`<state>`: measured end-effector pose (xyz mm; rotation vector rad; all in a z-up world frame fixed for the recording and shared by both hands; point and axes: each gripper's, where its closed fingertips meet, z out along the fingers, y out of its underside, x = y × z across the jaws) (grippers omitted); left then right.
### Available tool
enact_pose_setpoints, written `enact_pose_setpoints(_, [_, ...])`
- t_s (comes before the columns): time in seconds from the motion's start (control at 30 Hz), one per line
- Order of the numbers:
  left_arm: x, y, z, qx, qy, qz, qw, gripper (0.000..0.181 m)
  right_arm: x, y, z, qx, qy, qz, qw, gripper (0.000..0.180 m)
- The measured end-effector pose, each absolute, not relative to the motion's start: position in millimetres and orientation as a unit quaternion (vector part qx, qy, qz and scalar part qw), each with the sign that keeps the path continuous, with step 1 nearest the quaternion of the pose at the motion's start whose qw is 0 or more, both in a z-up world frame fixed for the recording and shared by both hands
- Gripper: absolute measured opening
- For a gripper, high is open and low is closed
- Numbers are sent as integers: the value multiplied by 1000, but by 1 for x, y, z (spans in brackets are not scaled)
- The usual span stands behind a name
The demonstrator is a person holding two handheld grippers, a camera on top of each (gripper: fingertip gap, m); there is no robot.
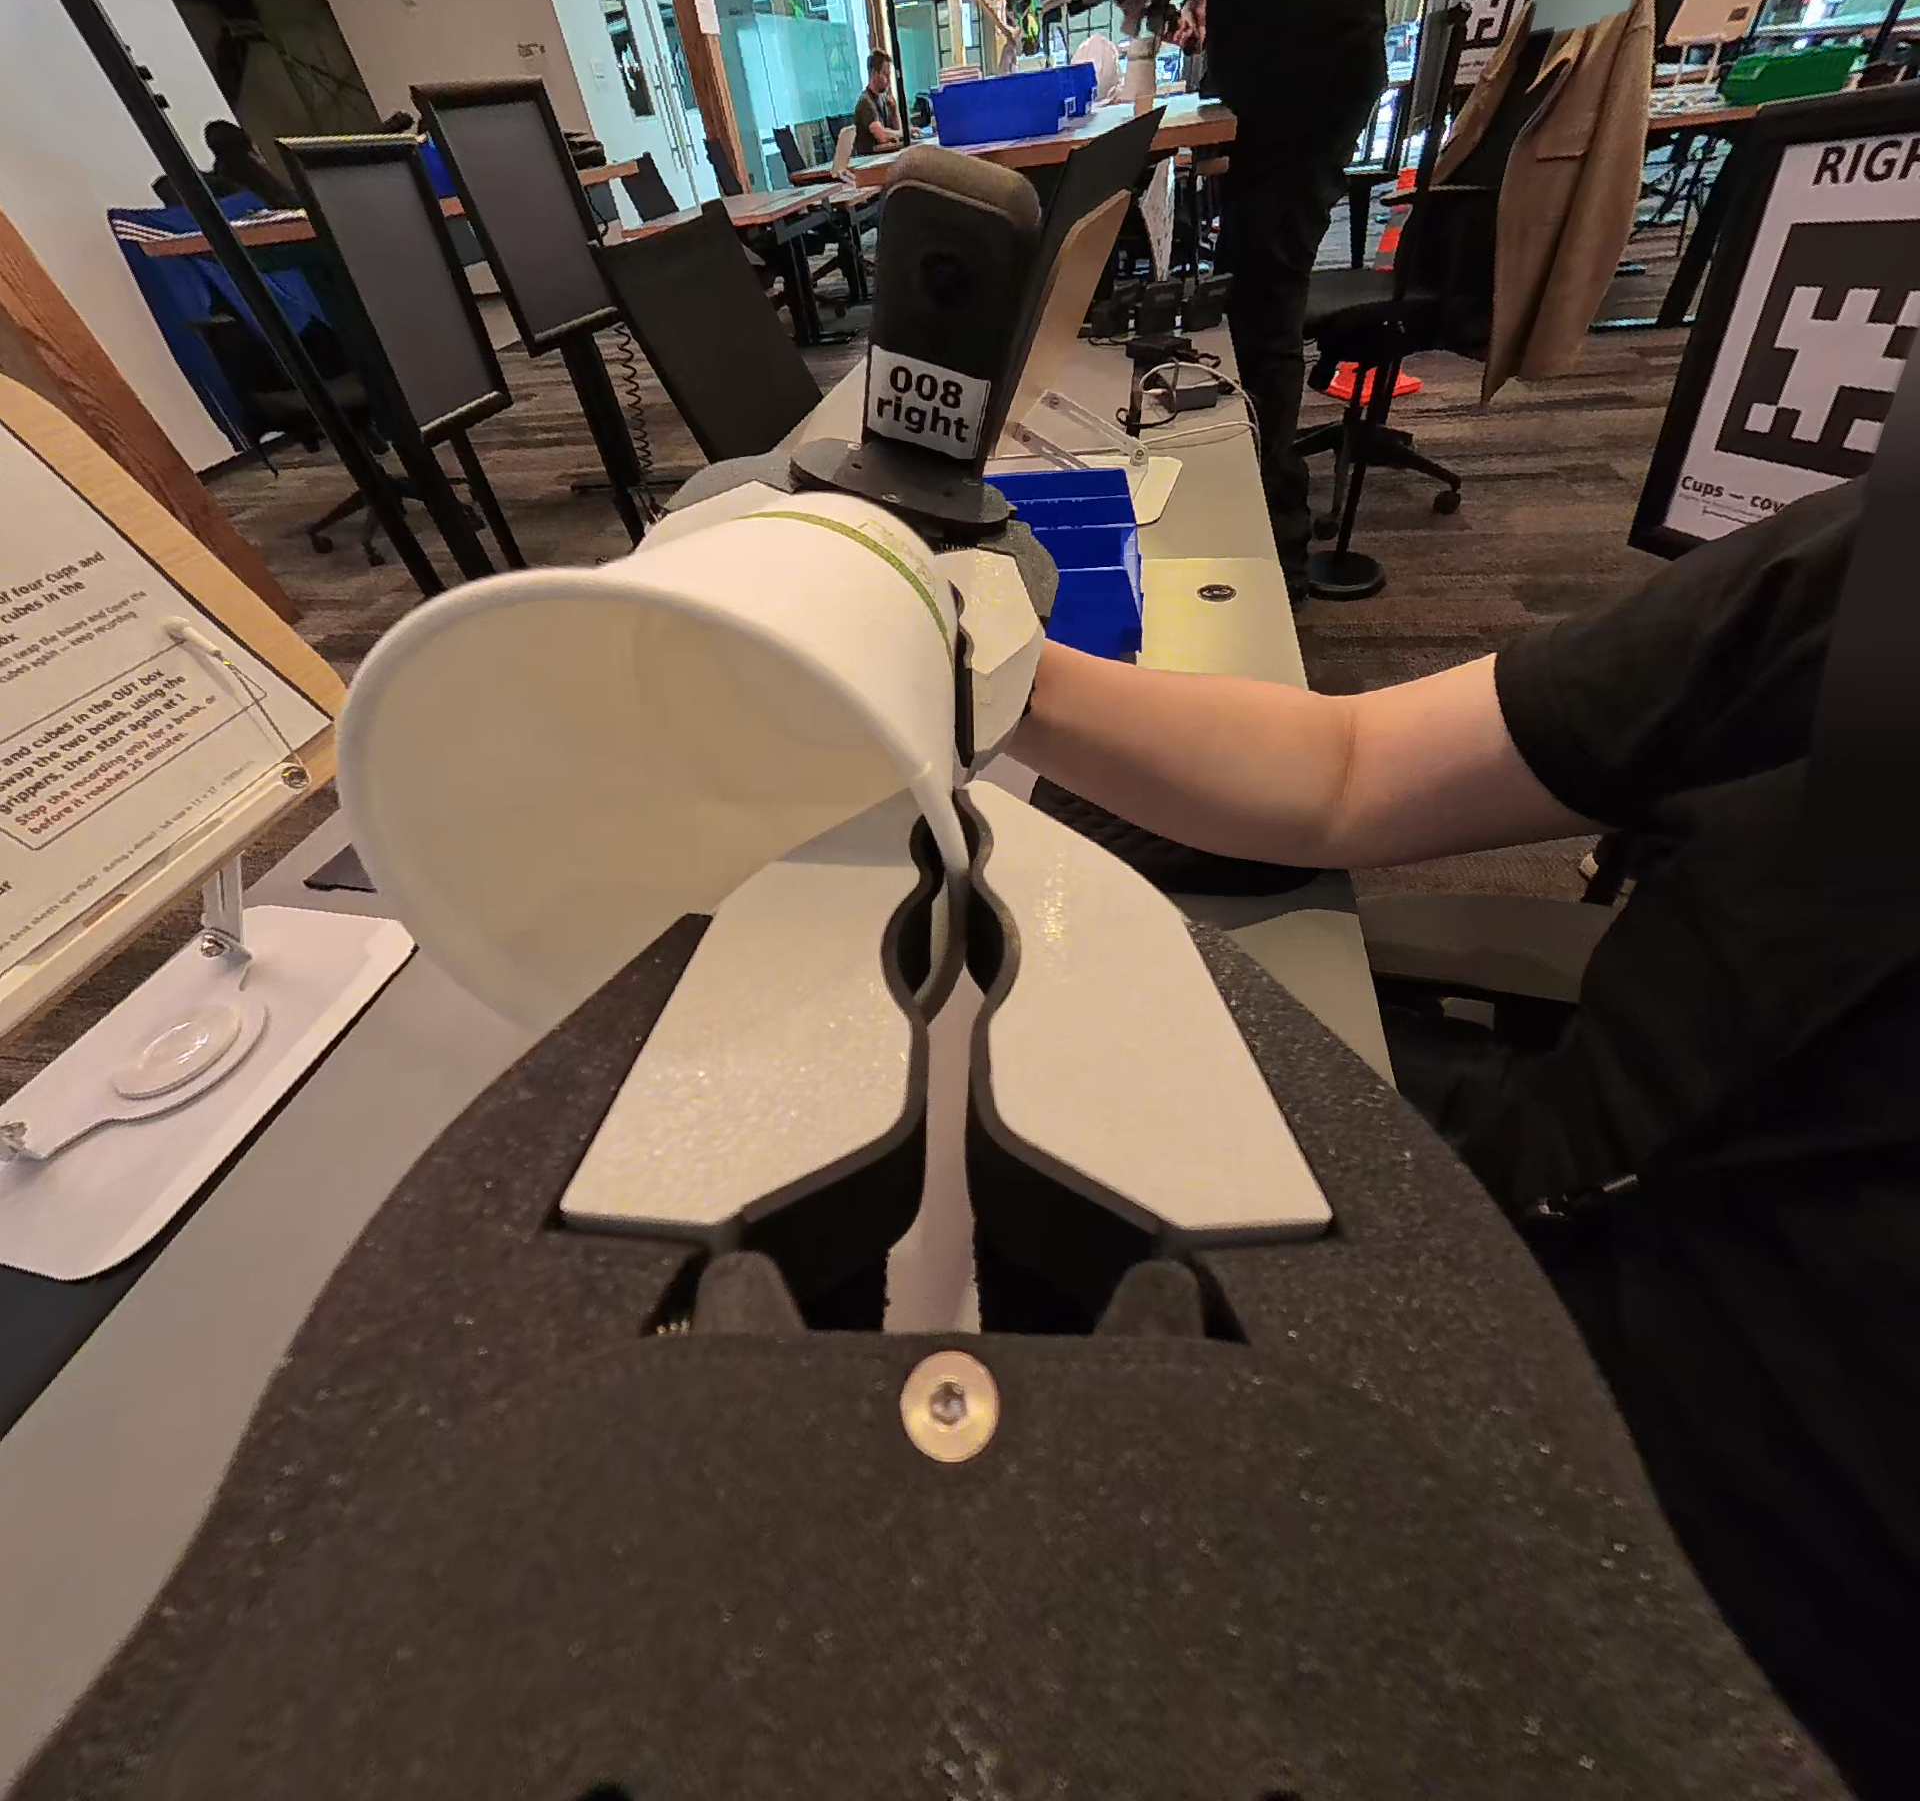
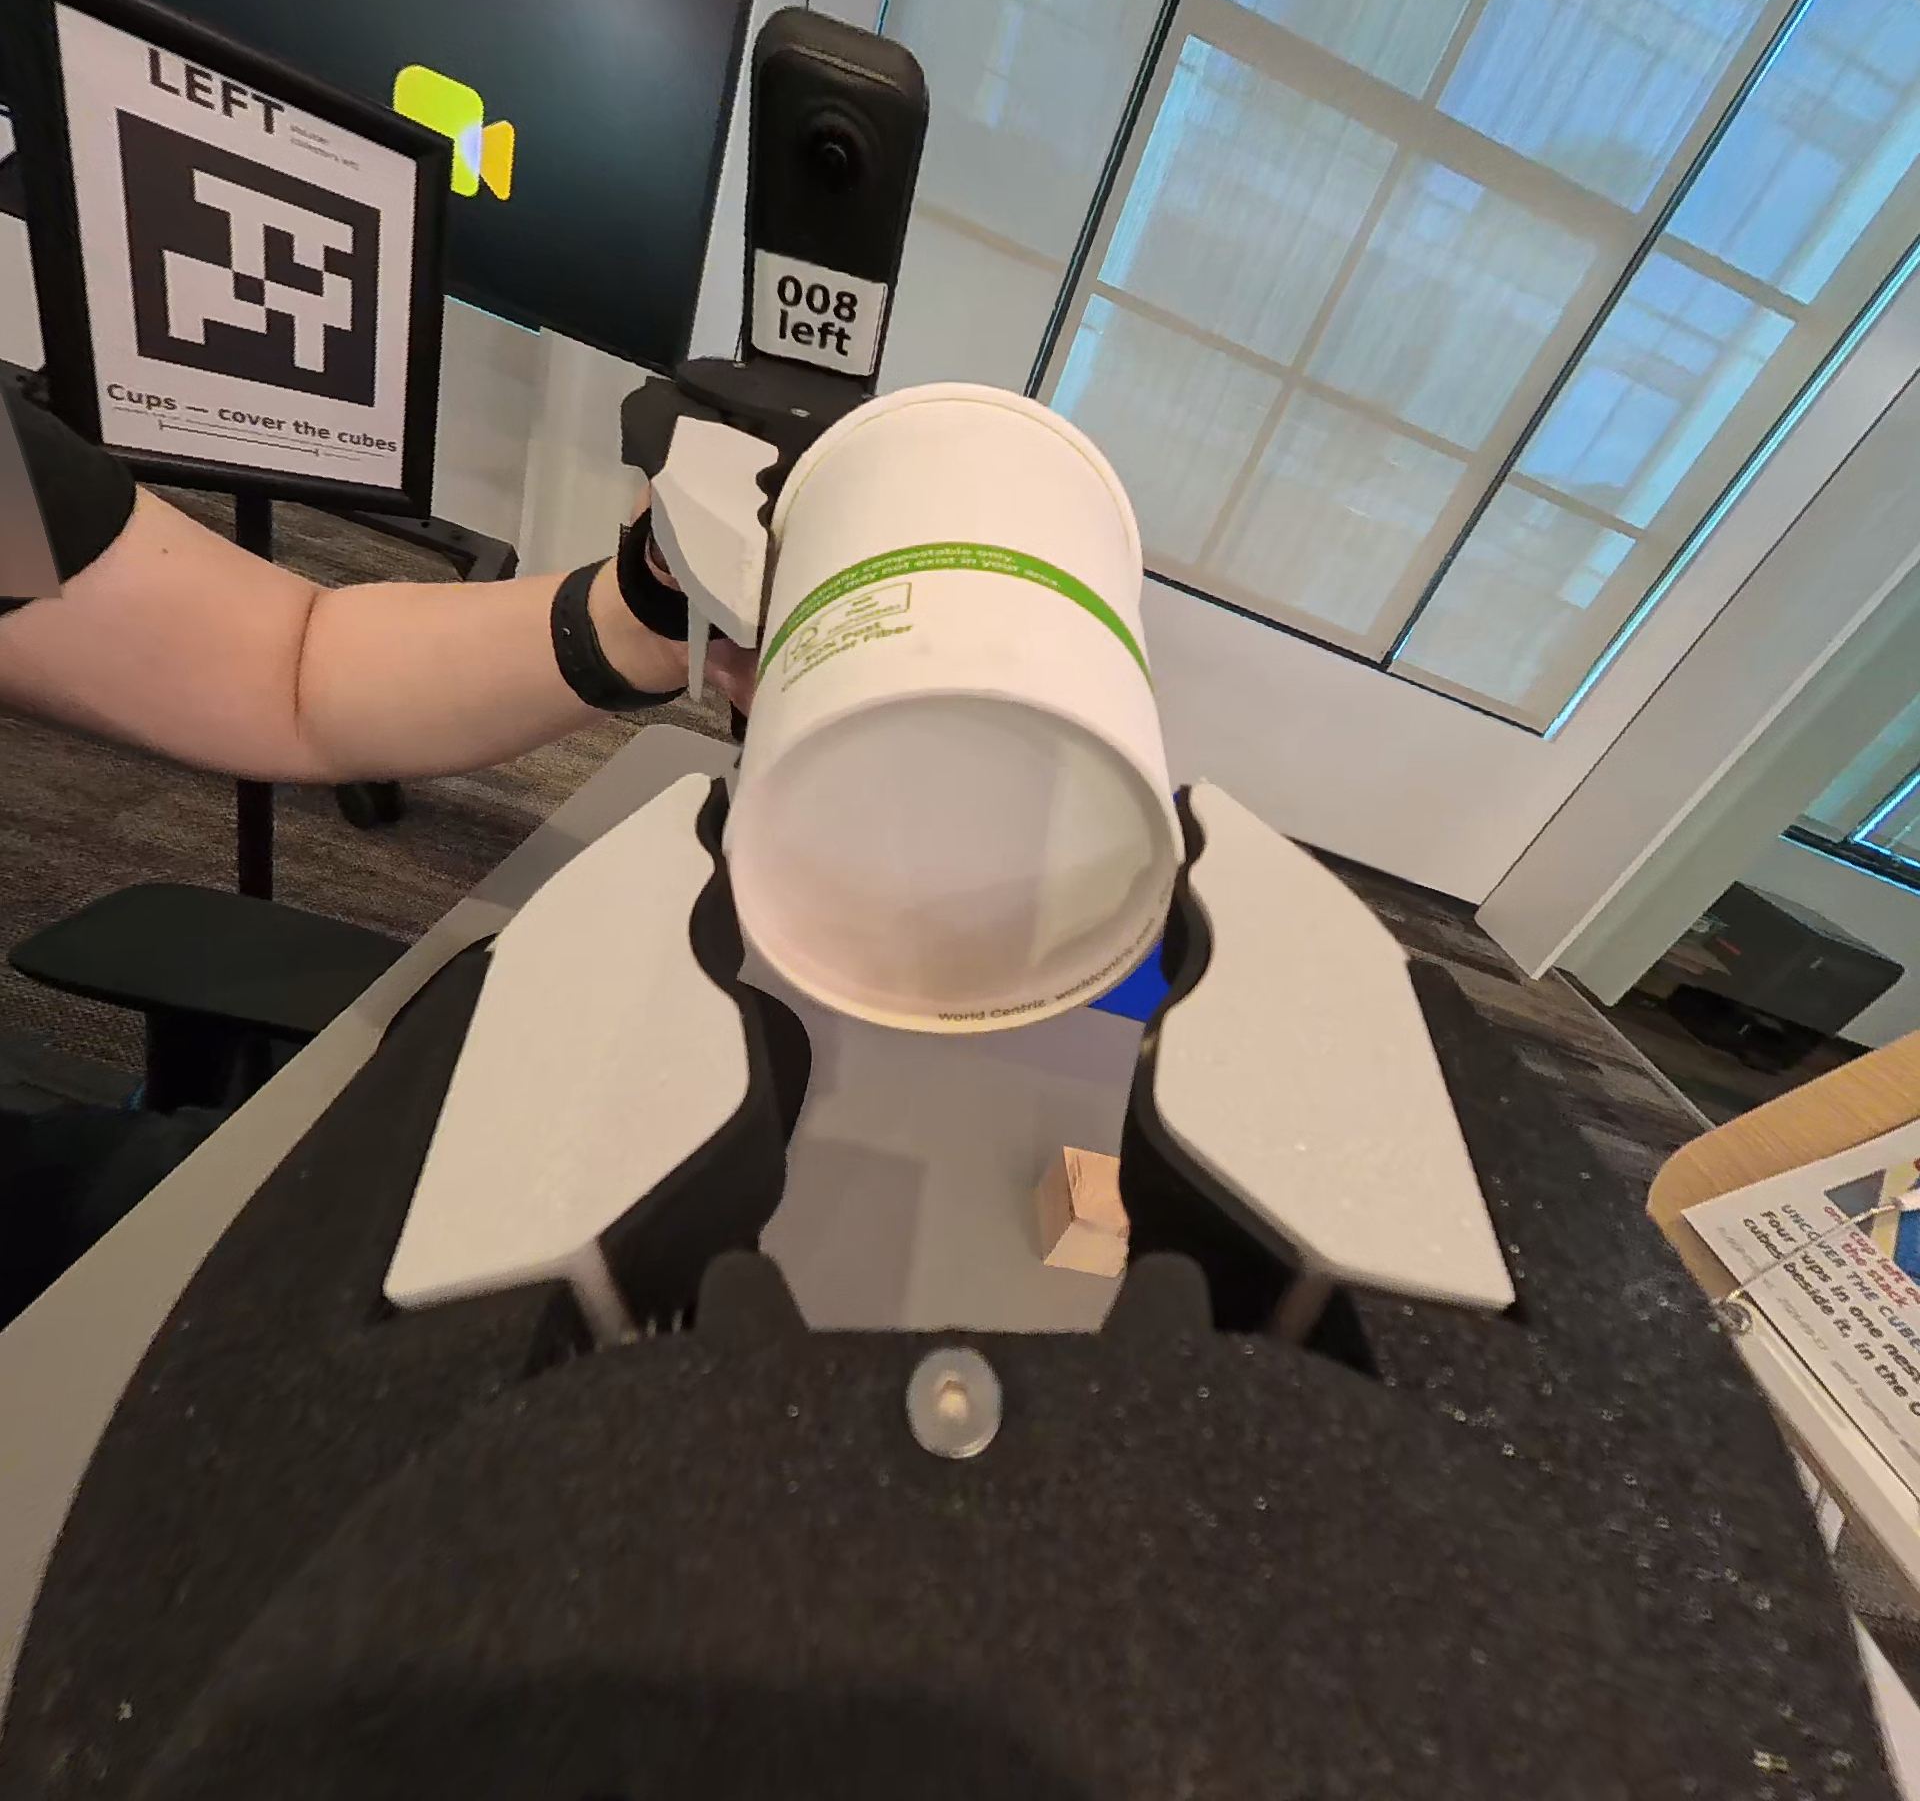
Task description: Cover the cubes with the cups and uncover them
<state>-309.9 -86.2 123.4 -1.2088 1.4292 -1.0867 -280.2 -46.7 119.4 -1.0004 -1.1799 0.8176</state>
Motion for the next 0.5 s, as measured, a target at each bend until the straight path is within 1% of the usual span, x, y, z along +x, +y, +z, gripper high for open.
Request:
enact_pose_setpoints(0.37, [-313, -89, 122, -491, 577, -443, 480, 1, -282, -51, 120, -435, -530, 343, 642, 76])
enact_pose_setpoints(0.4, [-313, -86, 122, -495, 573, -438, 485, 6, -282, -52, 119, -435, -534, 340, 640, 76])
enact_pose_setpoints(0.5, [-316, -81, 118, -513, 562, -422, 494, 34, -281, -50, 117, -443, -538, 328, 638, 76])
